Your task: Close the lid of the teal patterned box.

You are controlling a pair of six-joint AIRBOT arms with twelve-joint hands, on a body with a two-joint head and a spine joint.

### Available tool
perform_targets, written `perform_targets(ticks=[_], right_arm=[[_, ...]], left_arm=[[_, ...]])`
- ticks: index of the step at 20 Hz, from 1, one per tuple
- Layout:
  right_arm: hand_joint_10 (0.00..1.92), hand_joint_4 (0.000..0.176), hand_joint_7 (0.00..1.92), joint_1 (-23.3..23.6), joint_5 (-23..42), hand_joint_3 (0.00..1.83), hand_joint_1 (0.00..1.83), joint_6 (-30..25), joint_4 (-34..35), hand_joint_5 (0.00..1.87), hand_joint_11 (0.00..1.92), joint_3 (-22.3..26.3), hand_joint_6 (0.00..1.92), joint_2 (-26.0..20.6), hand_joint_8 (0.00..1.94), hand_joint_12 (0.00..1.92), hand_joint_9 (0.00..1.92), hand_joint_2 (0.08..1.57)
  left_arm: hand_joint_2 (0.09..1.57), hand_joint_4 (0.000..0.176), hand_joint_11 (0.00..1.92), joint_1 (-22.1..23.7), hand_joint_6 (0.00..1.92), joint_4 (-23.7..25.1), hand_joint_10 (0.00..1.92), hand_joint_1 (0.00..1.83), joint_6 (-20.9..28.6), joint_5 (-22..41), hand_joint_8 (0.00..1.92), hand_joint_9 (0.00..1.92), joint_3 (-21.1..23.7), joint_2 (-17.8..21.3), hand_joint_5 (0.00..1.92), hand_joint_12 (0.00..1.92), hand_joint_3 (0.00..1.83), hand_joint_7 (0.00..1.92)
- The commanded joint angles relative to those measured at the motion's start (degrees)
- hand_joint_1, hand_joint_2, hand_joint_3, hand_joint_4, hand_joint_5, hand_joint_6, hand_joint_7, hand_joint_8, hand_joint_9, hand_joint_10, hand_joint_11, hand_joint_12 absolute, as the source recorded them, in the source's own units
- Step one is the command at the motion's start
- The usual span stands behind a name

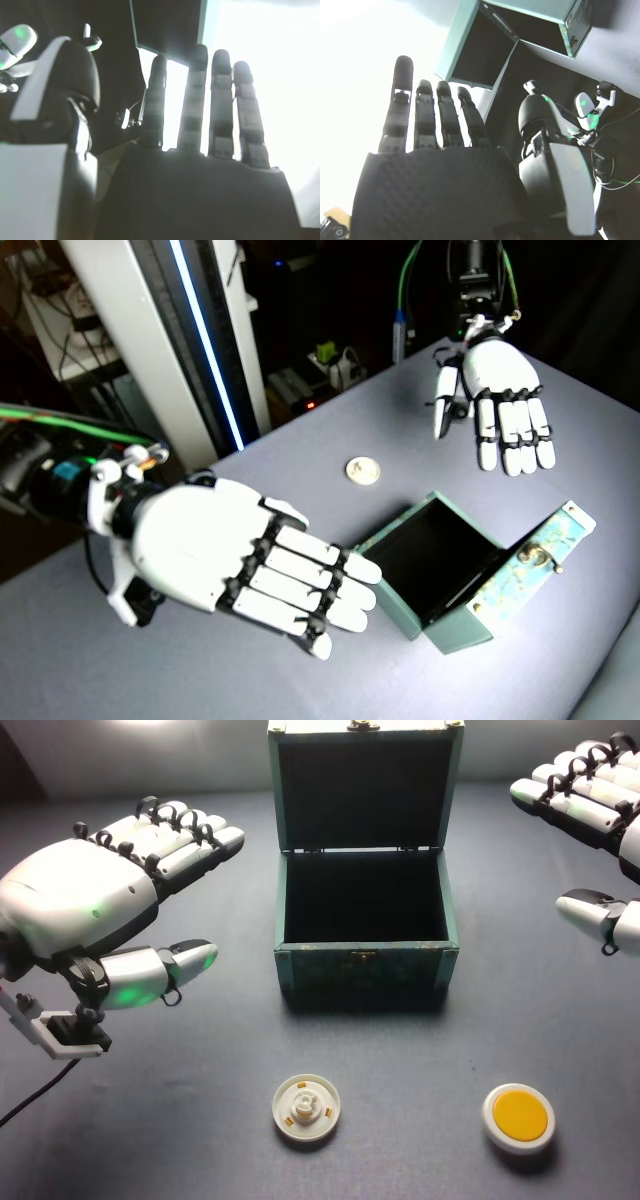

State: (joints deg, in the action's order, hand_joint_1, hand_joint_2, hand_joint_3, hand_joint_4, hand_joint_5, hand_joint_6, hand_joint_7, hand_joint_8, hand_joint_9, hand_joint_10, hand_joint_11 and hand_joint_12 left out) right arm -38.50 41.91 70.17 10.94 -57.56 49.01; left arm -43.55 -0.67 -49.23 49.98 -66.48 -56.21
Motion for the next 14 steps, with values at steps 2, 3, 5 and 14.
perform_targets(ticks=[2,3,5,14], right_arm=[[0.00,0.000,0.00,0.50,6.81,0.05,0.32,-0.01,0.07,0.00,0.00,-0.09,0.00,-0.38,0.00,0.00,0.00,1.41],[0.00,0.000,0.00,0.48,6.81,0.03,0.35,-0.01,0.03,0.00,0.00,-0.10,0.00,-0.40,0.00,0.00,0.00,1.42],[0.00,0.000,0.00,0.49,6.84,0.03,0.35,-0.01,0.01,0.00,0.00,-0.13,0.00,-0.44,0.00,0.00,0.00,1.42],[0.00,0.000,0.00,7.25,5.68,0.00,0.26,-0.02,1.85,0.00,0.00,-5.28,0.00,3.60,0.00,0.61,0.00,1.47]], left_arm=[[1.39,0.016,0.00,0.68,0.00,-0.17,0.00,0.29,0.23,6.36,0.00,0.00,-0.32,-0.07,0.00,0.00,0.02,0.00],[1.39,0.019,0.00,0.68,0.00,-0.16,0.00,0.25,0.23,6.33,0.00,0.00,-0.33,-0.08,0.00,0.00,0.01,0.00],[1.40,0.029,0.00,0.68,0.00,-0.16,0.00,0.23,0.23,6.30,0.00,0.00,-0.44,-0.20,0.00,0.00,0.01,0.00],[1.41,0.036,0.00,3.00,0.00,2.15,0.00,0.32,0.98,3.09,0.00,0.00,-2.32,-2.98,0.00,0.00,0.00,0.00]])
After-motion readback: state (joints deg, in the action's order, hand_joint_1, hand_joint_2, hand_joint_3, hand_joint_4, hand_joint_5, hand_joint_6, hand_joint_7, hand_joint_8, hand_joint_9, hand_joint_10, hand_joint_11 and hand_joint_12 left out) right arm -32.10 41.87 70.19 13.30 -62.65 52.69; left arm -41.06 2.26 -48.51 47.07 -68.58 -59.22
